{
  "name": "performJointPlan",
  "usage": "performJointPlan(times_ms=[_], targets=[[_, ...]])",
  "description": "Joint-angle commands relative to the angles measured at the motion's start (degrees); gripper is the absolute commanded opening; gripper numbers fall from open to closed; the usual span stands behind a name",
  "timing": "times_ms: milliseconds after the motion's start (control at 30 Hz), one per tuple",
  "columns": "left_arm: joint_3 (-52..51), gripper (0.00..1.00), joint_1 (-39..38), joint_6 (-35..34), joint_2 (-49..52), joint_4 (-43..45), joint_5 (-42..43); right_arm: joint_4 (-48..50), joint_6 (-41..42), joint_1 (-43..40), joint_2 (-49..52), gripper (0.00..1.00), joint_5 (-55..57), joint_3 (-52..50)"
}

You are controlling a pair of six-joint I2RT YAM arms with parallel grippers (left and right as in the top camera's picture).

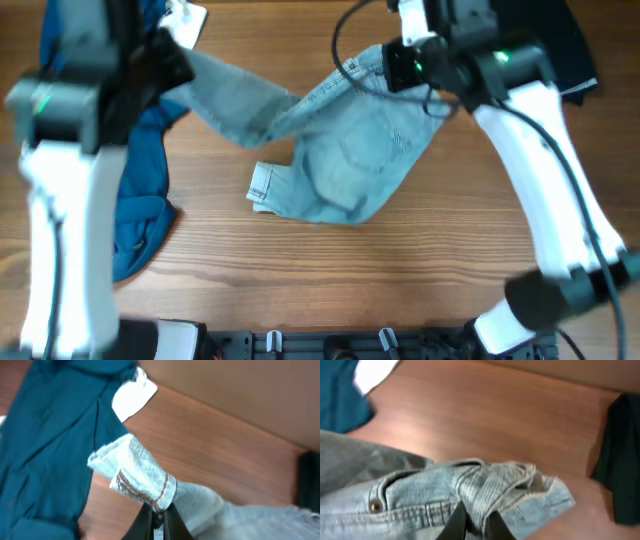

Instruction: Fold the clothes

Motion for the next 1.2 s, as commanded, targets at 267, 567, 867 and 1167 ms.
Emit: performJointPlan(times_ms=[267,567,867,1167], targets=[[0.22,0.04,1.55,-1.16,28.68,28.06,-1.31,26.53,3.37,-7.98,23.43,0.04,3.34,0.70],[0.24,1.00,1.55,-0.55,35.28,44.04,-1.31,37.13,7.89,-11.28,27.85,0.31,5.16,0.70],[0.24,1.00,1.46,3.56,28.41,26.56,3.80,27.85,7.54,-11.78,20.20,1.00,0.00,0.72],[-5.09,0.90,-3.39,16.85,25.22,-10.51,13.33,10.82,6.25,-11.78,13.81,1.00,-11.32,0.46]])
